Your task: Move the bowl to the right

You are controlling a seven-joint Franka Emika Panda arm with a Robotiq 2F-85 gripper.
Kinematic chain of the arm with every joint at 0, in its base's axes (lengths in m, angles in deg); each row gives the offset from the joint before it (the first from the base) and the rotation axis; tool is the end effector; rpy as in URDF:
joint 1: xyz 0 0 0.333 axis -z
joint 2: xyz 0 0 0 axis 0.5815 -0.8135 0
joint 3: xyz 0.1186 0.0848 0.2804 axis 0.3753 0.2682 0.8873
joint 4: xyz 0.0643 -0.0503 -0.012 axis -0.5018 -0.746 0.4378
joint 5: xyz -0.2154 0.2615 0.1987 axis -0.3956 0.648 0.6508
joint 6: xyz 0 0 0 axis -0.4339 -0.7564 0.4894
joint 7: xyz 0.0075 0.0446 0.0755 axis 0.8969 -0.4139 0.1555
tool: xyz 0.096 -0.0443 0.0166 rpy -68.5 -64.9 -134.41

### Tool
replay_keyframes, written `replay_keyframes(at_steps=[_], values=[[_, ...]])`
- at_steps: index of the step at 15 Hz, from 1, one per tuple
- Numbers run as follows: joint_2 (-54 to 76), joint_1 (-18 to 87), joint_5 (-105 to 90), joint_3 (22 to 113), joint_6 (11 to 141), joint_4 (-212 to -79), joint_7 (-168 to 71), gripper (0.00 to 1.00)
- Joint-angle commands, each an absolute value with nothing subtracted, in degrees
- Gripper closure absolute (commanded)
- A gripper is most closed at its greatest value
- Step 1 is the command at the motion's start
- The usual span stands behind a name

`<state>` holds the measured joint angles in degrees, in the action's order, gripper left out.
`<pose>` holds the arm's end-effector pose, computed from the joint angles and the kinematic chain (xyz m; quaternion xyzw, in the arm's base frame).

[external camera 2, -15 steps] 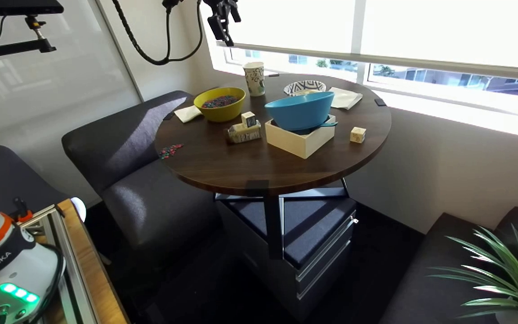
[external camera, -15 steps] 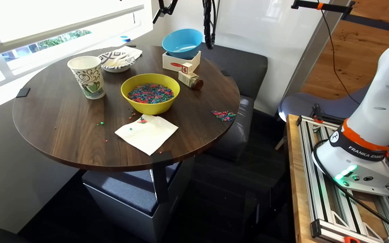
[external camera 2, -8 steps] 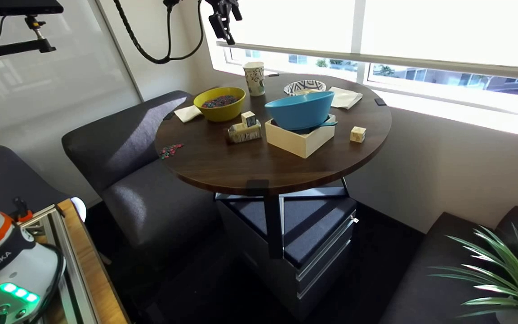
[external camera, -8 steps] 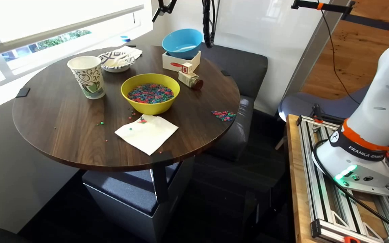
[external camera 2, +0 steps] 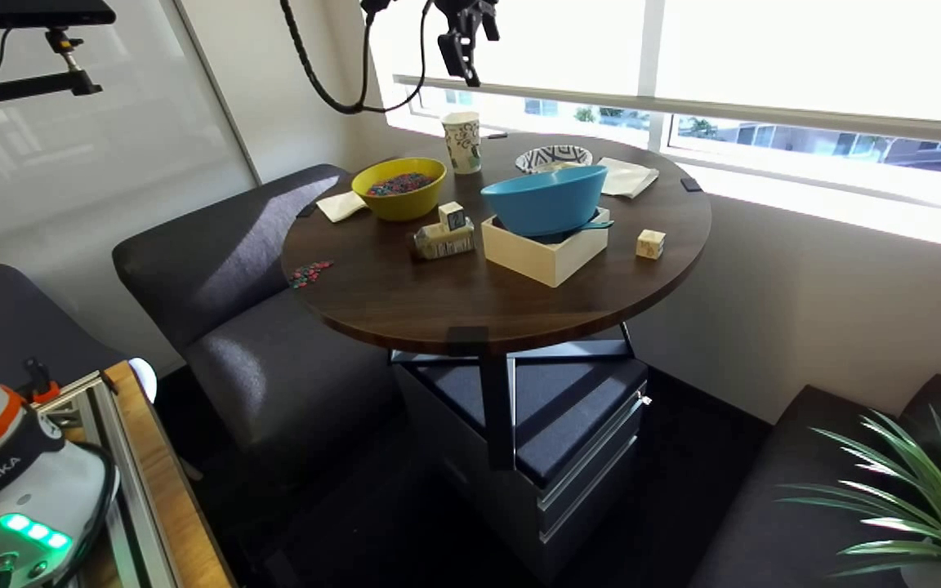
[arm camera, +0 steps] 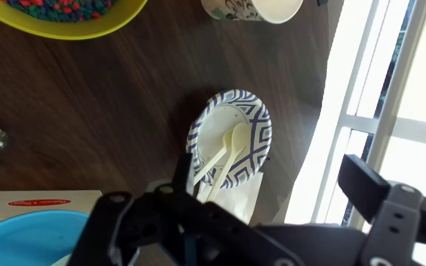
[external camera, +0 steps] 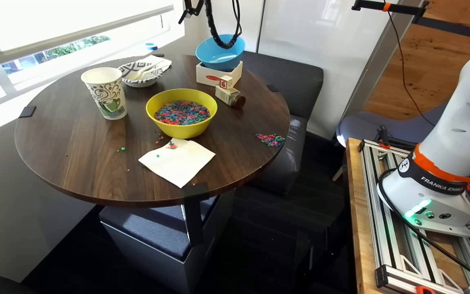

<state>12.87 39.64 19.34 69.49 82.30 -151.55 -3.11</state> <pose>0.6687 -0.0709 0.4886 -0.7786 0.5589 -0.1559 0.2390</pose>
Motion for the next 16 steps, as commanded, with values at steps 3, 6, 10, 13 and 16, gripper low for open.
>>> replay_keyframes(at_steps=[3, 6, 10, 13, 16], values=[[2.75, 43.19, 25.99, 69.16, 73.15, -139.16, -1.79, 0.0], [3.87, 43.01, 24.62, 68.91, 74.58, -140.89, -3.05, 0.0], [-0.17, 43.02, 24.33, 68.58, 74.04, -137.3, -1.24, 0.0], [-4.99, 44.19, 27.51, 69.33, 76.6, -135.19, -0.23, 0.0], [-9.46, 45.03, 29.78, 70.36, 77.82, -132.34, -0.84, 0.0]])
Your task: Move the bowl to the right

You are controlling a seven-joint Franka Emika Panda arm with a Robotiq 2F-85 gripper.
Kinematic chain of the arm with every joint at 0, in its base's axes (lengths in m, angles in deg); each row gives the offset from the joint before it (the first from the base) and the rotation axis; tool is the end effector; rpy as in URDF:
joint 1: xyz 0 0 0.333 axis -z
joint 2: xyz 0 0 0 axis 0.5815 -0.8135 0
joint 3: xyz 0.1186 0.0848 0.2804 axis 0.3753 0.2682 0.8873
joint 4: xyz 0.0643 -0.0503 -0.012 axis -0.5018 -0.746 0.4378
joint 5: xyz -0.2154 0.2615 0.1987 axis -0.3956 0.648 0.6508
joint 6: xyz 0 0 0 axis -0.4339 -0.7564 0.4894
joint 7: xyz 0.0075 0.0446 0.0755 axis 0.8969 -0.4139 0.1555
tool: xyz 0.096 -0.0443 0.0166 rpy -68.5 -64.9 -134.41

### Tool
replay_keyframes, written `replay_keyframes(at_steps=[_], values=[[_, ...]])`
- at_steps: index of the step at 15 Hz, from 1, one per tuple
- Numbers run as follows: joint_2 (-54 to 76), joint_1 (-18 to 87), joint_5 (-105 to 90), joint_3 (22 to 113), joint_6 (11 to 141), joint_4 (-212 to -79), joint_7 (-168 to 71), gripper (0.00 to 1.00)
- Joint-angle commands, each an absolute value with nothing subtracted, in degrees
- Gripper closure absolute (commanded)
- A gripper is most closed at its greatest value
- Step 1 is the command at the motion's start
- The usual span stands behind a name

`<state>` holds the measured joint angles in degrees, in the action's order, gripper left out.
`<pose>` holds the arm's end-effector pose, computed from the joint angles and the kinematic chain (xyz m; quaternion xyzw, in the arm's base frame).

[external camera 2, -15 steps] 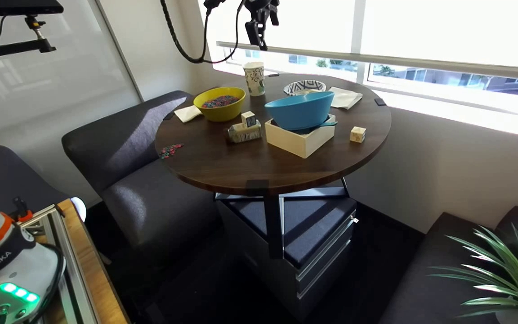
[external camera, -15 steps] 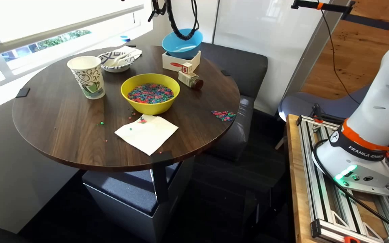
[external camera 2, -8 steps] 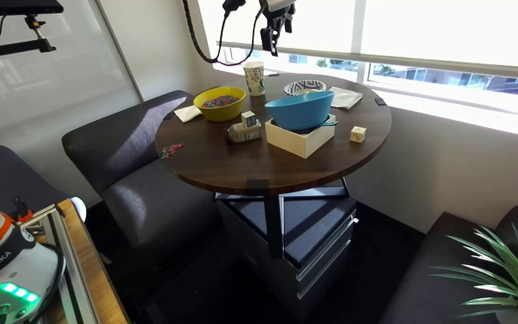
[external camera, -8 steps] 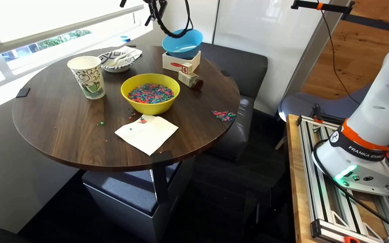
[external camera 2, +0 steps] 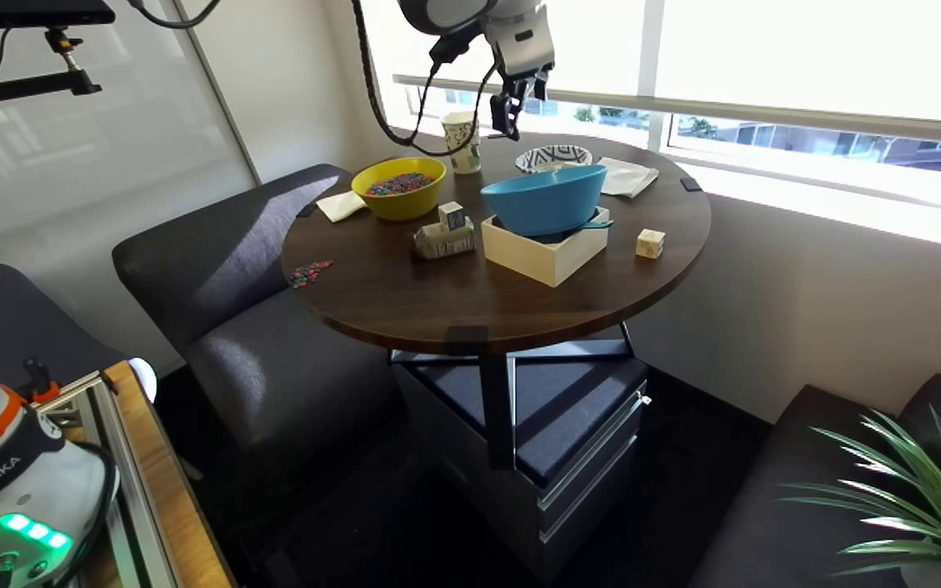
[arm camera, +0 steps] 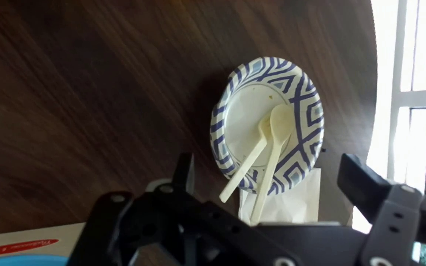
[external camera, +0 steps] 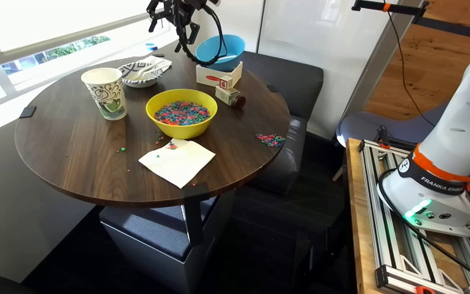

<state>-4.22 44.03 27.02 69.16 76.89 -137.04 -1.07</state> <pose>0.7265 -0.1274 0.3964 -0.7284 0.6297 -0.0795 0.2580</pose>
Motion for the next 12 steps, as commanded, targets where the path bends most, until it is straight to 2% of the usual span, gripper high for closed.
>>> replay_keyframes(at_steps=[1, 9, 12], values=[[-10.96, 45.2, 30.19, 70.62, 77.64, -131.13, -0.87, 0.0], [-18.0, 44.81, 28.47, 71.9, 70.94, -124.34, -1.38, 0.0], [-19.89, 42.72, 24.66, 68.96, 72.11, -122.68, 1.95, 0.0]])
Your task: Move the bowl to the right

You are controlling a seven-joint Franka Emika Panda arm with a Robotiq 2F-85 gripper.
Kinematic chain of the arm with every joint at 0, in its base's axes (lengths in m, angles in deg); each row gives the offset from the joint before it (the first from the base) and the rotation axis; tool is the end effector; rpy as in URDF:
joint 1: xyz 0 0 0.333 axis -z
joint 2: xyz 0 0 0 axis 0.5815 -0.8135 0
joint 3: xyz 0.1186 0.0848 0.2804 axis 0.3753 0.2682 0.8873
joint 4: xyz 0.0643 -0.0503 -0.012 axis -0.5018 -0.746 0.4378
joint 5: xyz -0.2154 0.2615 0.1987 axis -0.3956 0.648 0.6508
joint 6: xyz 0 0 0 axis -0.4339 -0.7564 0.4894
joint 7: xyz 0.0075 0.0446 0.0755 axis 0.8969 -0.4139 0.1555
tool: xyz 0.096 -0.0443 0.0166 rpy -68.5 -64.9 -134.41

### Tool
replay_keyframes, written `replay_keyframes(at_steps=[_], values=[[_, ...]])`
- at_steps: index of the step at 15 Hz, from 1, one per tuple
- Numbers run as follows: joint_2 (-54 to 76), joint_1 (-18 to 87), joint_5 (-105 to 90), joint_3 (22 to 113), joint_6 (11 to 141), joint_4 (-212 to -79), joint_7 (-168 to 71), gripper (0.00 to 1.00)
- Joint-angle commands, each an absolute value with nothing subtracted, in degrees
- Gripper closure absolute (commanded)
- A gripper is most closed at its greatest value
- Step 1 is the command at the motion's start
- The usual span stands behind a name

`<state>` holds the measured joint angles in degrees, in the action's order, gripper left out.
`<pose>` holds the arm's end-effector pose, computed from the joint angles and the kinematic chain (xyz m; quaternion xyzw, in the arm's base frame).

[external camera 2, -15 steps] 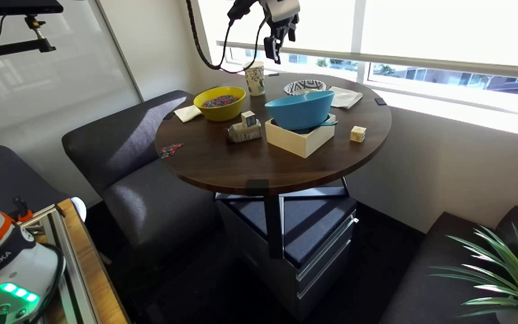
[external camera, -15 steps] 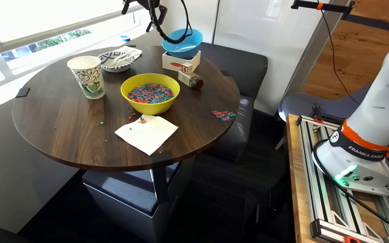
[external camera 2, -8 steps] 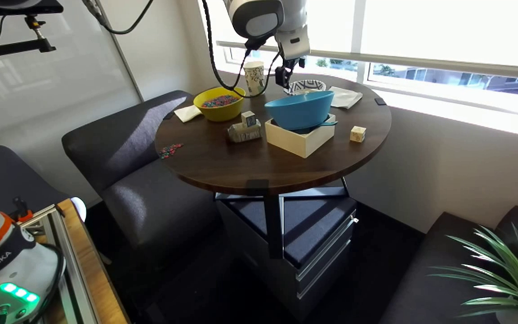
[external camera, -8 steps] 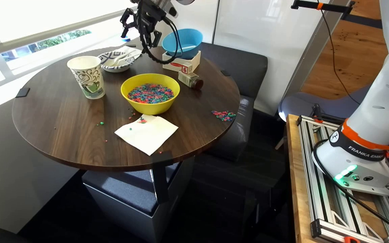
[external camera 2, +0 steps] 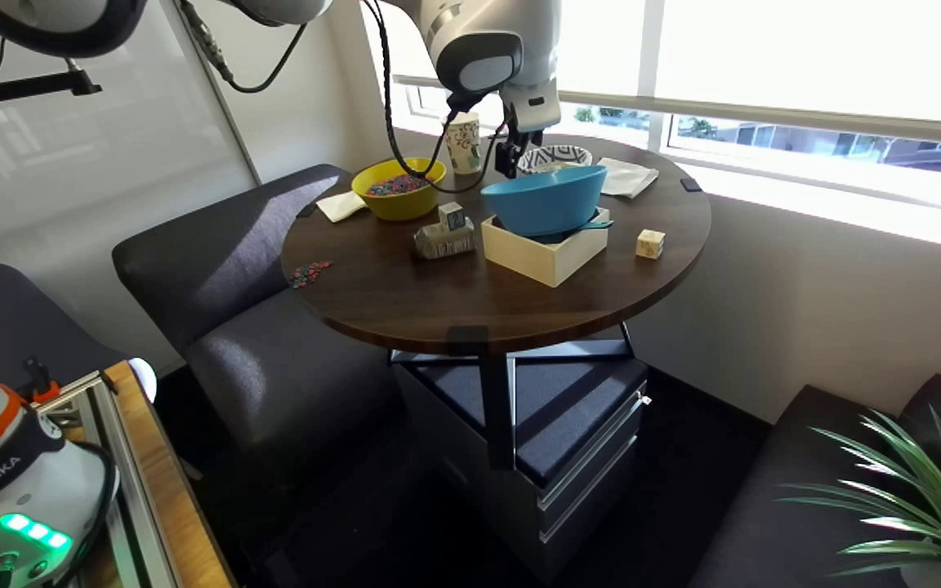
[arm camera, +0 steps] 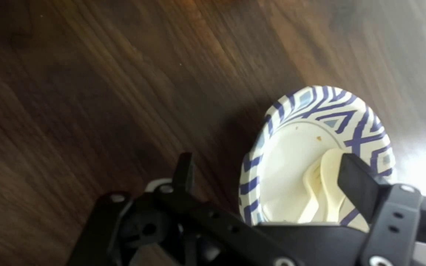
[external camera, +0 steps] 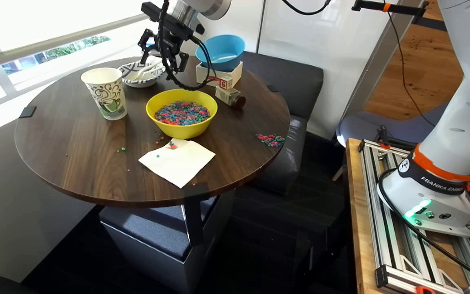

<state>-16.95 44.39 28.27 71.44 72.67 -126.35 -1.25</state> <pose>0.7628 -0.1079 0.3141 -0.7384 0.6224 -0.0181 0.2588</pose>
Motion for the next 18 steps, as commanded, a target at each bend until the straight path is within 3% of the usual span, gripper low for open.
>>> replay_keyframes(at_steps=[1, 4, 5, 6, 14, 18], values=[[-20.46, 42.47, 23.26, 68.39, 72.3, -122.1, 2.81, 0.01], [-22.29, 41.85, 19.05, 67.29, 71.67, -119.75, 5.23, 0.18], [-22.85, 41.73, 18.12, 67.19, 71.52, -118.94, 5.86, 0.19], [-23.32, 41.68, 17.39, 67.33, 71.2, -118.12, 6.08, 0.35], [-25.39, 41.8, 16.12, 68.29, 69.72, -113.76, 6.02, 0.99], [-24.28, 42.42, 17.17, 69.7, 69.99, -113.26, 4.11, 0.97]])
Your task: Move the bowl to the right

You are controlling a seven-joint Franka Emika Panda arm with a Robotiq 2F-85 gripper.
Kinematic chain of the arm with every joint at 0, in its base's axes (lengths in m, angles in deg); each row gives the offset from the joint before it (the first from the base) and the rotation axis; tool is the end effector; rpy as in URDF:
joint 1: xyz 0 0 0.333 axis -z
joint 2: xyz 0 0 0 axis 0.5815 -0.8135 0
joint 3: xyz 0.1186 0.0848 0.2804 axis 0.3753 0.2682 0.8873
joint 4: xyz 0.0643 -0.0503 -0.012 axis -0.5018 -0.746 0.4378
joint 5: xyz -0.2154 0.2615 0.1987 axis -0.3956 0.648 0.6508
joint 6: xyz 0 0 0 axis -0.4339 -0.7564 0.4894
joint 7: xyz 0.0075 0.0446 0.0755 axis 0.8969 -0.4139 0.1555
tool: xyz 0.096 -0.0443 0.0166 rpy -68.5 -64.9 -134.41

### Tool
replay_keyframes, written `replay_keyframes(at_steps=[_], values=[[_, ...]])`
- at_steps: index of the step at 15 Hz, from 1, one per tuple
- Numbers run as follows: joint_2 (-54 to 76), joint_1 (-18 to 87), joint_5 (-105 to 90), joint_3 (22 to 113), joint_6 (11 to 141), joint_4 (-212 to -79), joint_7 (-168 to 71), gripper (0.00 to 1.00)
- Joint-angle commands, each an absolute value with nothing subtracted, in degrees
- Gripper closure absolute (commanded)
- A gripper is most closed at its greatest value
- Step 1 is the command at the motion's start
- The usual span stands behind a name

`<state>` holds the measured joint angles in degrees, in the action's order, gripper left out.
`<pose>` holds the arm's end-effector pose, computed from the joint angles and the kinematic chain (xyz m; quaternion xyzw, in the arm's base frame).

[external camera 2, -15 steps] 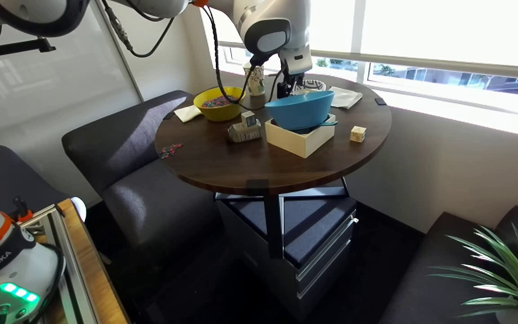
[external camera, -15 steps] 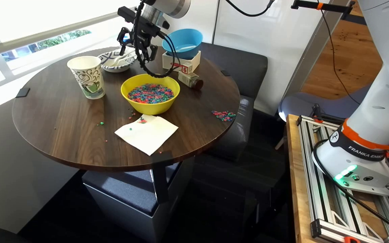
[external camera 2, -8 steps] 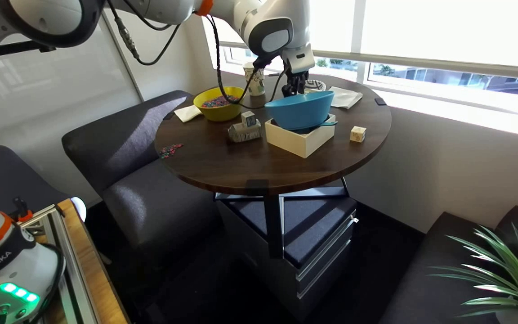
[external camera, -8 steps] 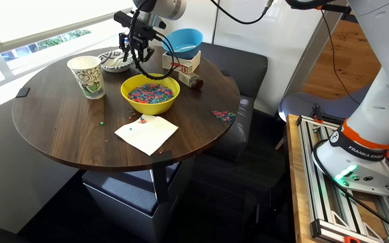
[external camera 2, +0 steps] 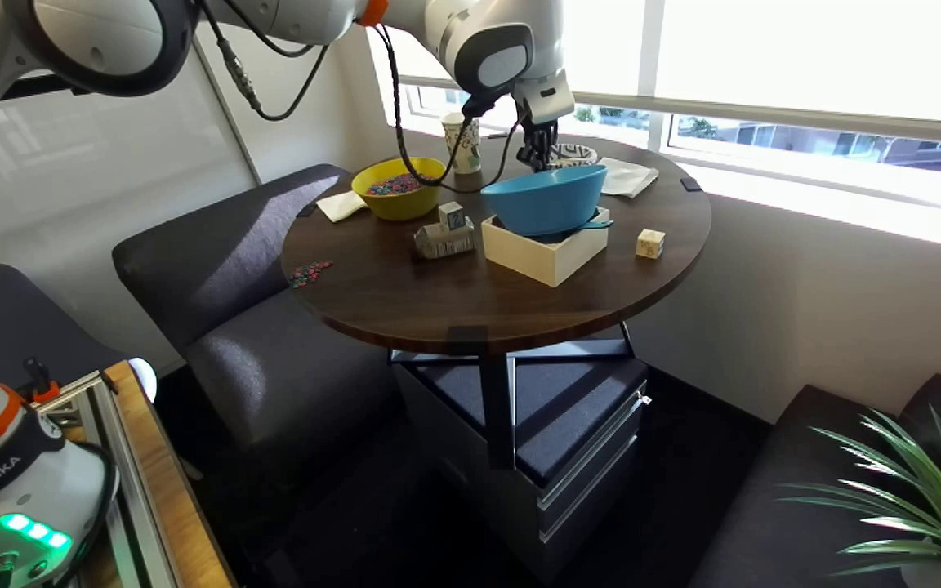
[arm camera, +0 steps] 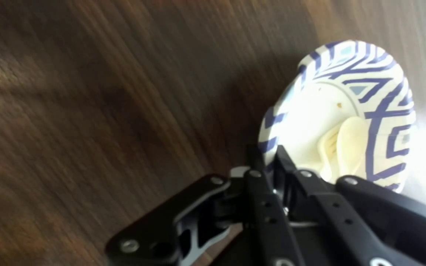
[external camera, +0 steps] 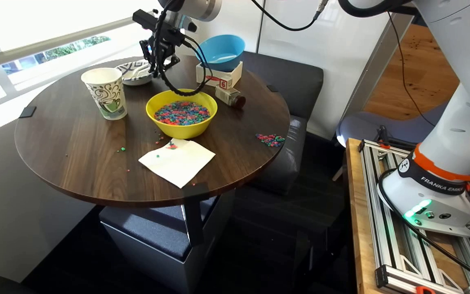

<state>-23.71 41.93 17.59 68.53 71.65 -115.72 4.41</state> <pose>0.7904 -0.1068 0.3100 -0.7623 0.6149 -0.0675 0.1905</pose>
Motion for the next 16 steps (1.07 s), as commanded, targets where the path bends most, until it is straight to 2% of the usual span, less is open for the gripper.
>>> replay_keyframes(at_steps=[1, 8, 16], values=[[-23.19, 42.87, 18.0, 70.72, 70.8, -113.68, 2.47, 1.0], [-8.39, 44.84, 22.0, 75.43, 73.55, -124.84, -11.25, 0.98], [8.54, 43.63, 32.9, 74.22, 82.42, -143.51, -14.21, 0.98]])
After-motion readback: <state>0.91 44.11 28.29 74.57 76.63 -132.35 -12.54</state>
